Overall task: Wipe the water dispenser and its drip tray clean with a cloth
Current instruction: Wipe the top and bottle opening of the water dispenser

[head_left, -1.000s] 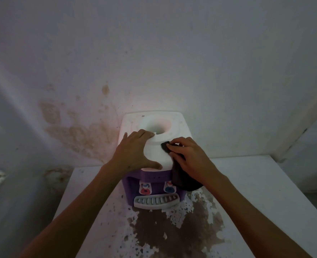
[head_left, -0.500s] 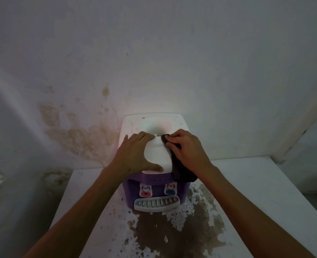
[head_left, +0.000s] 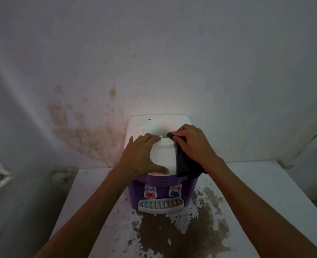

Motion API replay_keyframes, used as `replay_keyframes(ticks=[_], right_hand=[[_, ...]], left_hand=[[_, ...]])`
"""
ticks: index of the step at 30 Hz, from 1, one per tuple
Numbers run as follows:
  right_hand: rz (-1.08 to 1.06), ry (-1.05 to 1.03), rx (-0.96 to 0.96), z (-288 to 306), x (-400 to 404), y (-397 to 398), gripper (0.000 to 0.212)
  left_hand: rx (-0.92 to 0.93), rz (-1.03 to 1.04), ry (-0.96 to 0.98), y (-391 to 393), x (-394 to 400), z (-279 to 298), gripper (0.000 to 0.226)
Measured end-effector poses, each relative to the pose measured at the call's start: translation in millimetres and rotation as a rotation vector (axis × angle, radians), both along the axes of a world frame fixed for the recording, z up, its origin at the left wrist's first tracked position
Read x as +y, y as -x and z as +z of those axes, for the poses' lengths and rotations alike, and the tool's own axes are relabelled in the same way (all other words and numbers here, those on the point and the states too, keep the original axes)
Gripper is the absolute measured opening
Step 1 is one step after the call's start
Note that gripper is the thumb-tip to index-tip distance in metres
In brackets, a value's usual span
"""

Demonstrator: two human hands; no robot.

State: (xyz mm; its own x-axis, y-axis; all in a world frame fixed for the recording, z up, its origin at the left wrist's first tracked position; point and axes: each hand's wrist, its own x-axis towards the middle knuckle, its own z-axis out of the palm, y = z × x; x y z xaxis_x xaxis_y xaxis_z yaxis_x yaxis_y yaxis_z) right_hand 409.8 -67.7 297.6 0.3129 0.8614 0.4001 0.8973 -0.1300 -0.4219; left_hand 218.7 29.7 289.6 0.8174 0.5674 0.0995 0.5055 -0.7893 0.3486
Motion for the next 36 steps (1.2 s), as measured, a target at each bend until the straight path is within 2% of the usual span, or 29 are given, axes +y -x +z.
replay_keyframes(ticks=[5, 9, 13, 15, 20, 22, 27, 31, 36], right_hand=[[0.166, 0.015, -0.073, -21.2, -34.7, 15.3, 0.03], [0.006, -0.073, -0.117, -27.4, -32.4, 9.9, 0.024], [-0.25, -0.12, 0.052, -27.8, -25.2, 10.0, 0.022], [-0.29, -0.105, 0.063, -28.8, -25.0, 17.7, 0.021], [-0.001, -0.01, -0.024, -24.4, -43.5, 23.0, 0.023], [-0.014, 0.013, -0.023, -22.2, -44.8, 15.6, 0.023], [-0.17, -0.082, 0.041, -21.3, -31.8, 24.3, 0.019], [-0.06, -0.07, 0.03, -18.7, -26.5, 44.7, 0.02], [0.111, 0.033, 0.006, -10.4, -18.7, 48.3, 0.024]], left_hand=[[-0.037, -0.005, 0.002, 2.6, -1.7, -2.5, 0.111], [-0.02, -0.008, -0.012, 1.8, -1.3, 0.5, 0.111], [-0.01, -0.005, -0.01, 2.3, -3.1, 3.3, 0.11], [-0.017, -0.004, -0.006, 2.0, -3.4, 2.6, 0.111], [-0.03, -0.008, -0.009, 2.3, 0.3, -2.2, 0.113], [-0.028, -0.016, -0.015, 1.5, -1.0, -2.6, 0.113], [0.0, -0.045, 0.06, 5.8, 4.9, 3.9, 0.118], [0.026, -0.057, 0.071, 6.6, 10.5, 12.8, 0.107], [0.04, -0.083, 0.111, 8.2, 15.7, 14.6, 0.114]])
